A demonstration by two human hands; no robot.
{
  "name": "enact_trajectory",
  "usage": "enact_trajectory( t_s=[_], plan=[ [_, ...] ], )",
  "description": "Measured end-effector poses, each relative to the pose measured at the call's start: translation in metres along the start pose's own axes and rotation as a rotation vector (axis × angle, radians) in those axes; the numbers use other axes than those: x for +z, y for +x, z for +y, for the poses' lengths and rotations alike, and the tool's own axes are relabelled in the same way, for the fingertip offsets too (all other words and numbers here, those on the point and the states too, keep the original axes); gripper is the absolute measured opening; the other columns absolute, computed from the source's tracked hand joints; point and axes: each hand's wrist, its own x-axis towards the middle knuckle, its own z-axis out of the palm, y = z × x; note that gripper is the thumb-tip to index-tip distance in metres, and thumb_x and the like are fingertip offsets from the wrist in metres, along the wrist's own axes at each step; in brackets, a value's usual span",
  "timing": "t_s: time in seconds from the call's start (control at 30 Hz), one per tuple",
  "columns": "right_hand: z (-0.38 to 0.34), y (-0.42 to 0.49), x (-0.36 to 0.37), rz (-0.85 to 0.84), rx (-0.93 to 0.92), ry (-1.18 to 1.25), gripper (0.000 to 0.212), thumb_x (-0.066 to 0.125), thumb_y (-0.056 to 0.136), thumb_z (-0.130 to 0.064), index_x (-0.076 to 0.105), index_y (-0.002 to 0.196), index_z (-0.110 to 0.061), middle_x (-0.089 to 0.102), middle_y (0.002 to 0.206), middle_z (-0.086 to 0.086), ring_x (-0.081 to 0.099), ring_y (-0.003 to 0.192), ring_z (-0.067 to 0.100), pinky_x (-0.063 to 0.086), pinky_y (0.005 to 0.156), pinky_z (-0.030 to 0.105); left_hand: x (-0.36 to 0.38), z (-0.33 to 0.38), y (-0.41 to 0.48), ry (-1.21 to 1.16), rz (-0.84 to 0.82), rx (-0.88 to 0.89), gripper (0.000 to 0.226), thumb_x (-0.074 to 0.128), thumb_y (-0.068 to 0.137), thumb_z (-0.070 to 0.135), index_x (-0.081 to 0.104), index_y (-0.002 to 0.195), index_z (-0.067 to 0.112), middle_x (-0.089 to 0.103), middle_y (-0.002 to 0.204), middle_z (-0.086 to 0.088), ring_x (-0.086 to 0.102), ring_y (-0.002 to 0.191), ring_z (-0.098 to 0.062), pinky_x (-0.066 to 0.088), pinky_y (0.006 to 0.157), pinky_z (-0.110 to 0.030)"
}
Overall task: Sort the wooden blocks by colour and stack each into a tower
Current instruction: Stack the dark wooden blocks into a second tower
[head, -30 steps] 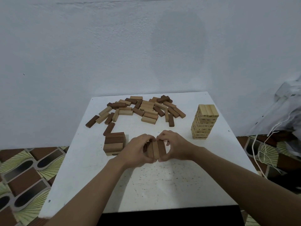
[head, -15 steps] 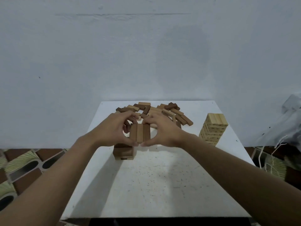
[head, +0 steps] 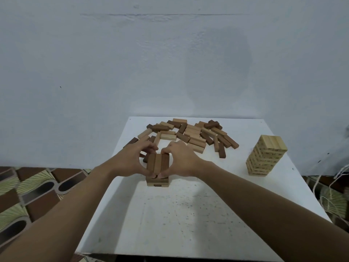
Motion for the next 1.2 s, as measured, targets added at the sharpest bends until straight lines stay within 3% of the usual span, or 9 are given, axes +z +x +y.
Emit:
enact_trajectory(
  t_s=[0.4,0.57,0.67,0.77,0.9,1.2],
  plan=[
    [0.000,-0.001,0.006,-0.076,0.050,0.019,0.064,0.083,0.067,-0.058,0.065,0.120,-0.026,0.056,0.115,0.000,0.043,0.114,0.022,0.036,0.092,0.044,0.006,-0.006,0.001,-0.013,-0.059,-0.024,0.081,0.099,0.061,0.018,0.058,0.130,0.029,0.063,0.122,0.009,0.061,0.114,-0.008,0.052,0.101,-0.026],
    [-0.002,-0.008,0.002,-0.094,0.054,0.060,0.091,0.087,0.066,-0.055,0.050,0.143,-0.024,0.053,0.132,0.001,0.041,0.123,0.021,0.037,0.101,0.046,0.005,-0.009,-0.001,-0.045,-0.082,-0.027,0.090,0.101,0.057,0.023,0.055,0.133,0.038,0.062,0.124,0.017,0.057,0.116,0.005,0.046,0.100,-0.015],
    [0.002,-0.010,0.004,-0.110,0.081,0.045,0.106,0.087,0.063,-0.058,0.037,0.152,-0.028,0.043,0.147,-0.001,0.033,0.136,0.022,0.031,0.110,0.051,0.004,-0.015,-0.005,-0.052,-0.103,-0.037,0.104,0.102,0.056,0.027,0.047,0.144,0.037,0.058,0.134,0.019,0.051,0.126,0.006,0.040,0.106,-0.015],
    [0.007,-0.010,0.004,-0.113,0.100,0.078,0.099,0.088,0.064,-0.056,0.044,0.147,-0.027,0.044,0.147,-0.002,0.033,0.136,0.021,0.029,0.109,0.049,0.005,-0.020,-0.007,-0.065,-0.106,-0.041,0.108,0.101,0.056,0.031,0.045,0.147,0.036,0.057,0.138,0.017,0.050,0.130,0.001,0.039,0.113,-0.024],
    [0.008,-0.010,0.010,-0.078,0.087,0.128,0.078,0.087,0.065,-0.055,0.059,0.133,-0.028,0.054,0.132,-0.006,0.041,0.124,0.017,0.034,0.100,0.045,0.009,-0.022,-0.009,-0.097,-0.075,-0.038,0.098,0.100,0.061,0.024,0.048,0.143,0.035,0.060,0.134,0.013,0.054,0.127,-0.001,0.042,0.113,-0.027],
    [0.010,-0.007,0.015,-0.060,0.096,0.151,0.076,0.087,0.064,-0.057,0.059,0.129,-0.029,0.056,0.131,-0.008,0.043,0.121,0.015,0.035,0.103,0.046,0.013,-0.024,-0.006,-0.055,-0.081,0.005,0.085,0.096,0.067,0.023,0.052,0.140,0.034,0.057,0.139,0.016,0.054,0.126,-0.001,0.040,0.115,-0.029]
  ],
)
